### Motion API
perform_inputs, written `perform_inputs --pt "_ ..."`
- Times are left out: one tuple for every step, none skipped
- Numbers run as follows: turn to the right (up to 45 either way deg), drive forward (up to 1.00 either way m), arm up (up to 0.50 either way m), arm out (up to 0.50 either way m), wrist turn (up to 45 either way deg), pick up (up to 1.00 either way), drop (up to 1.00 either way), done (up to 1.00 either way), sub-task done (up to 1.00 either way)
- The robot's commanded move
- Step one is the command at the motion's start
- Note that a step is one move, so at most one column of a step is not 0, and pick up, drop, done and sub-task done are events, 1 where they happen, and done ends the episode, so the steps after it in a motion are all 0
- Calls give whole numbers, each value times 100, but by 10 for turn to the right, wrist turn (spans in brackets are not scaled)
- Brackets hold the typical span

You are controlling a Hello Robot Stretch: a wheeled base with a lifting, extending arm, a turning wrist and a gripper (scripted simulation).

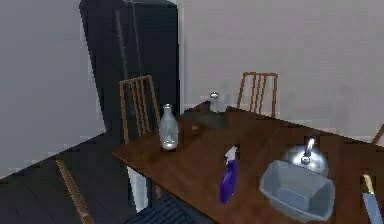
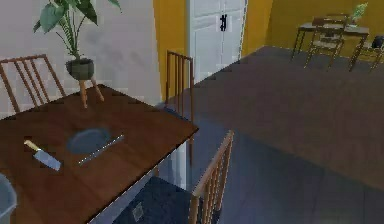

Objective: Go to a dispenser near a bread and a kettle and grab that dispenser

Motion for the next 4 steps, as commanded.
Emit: perform_inputs --pt "-450 0 0 0 0 0 0 0 0" --pt "-270 0 0 0 0 0 0 0 0" --pt "0 0 50 0 0 0 0 0 0" --pt "0 0 36 0 0 0 0 0 0"
